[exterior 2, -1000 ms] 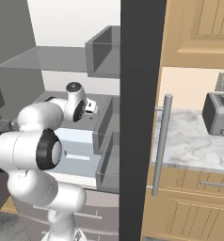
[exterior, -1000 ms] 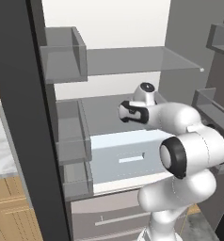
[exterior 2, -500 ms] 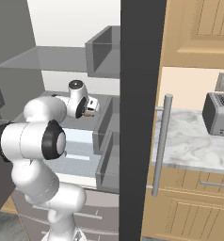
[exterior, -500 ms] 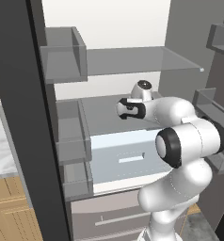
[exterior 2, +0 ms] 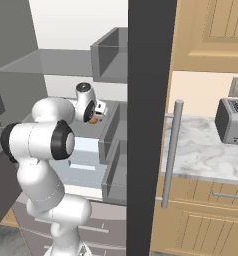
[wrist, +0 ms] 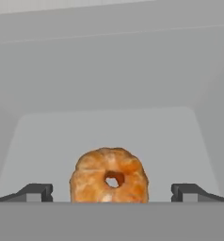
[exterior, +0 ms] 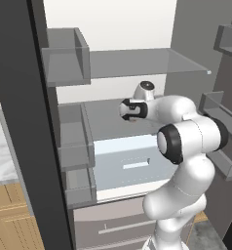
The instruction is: Retrieve the peach and tangerine from the fridge and place them into the bowl on the dining table.
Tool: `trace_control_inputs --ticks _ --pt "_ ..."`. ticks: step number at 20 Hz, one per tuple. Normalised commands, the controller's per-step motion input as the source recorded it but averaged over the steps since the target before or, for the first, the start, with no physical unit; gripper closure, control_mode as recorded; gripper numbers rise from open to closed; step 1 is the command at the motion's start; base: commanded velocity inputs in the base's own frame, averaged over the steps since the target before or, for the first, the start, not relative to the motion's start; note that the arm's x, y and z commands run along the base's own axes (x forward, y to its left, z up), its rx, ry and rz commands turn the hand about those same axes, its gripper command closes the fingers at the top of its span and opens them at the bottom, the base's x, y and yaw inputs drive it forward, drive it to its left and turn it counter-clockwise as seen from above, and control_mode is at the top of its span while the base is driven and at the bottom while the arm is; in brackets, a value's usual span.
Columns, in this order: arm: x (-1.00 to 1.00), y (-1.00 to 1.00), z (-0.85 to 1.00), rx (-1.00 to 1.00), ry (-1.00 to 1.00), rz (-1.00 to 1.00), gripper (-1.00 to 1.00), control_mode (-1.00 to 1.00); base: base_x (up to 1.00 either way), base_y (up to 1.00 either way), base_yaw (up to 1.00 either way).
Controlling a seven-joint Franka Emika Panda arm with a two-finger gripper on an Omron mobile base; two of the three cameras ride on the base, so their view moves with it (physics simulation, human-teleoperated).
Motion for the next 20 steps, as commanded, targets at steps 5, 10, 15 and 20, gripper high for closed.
trace_control_inputs --ticks 5,10,15,20 --pt "0.29 -0.01 -0.19 0.00 0.01 0.00 -1.00 -1.00 0.00 0.00 0.00" --pt "0.05 0.00 -0.36 0.00 0.06 -0.01 -1.00 -1.00 0.00 0.00 0.00" --pt "0.00 0.00 -0.26 0.00 0.07 -0.03 -1.00 -1.00 0.00 0.00 0.00" --pt "-0.14 0.00 -0.28 0.00 0.11 -0.04 -1.00 -1.00 0.00 0.00 0.00"
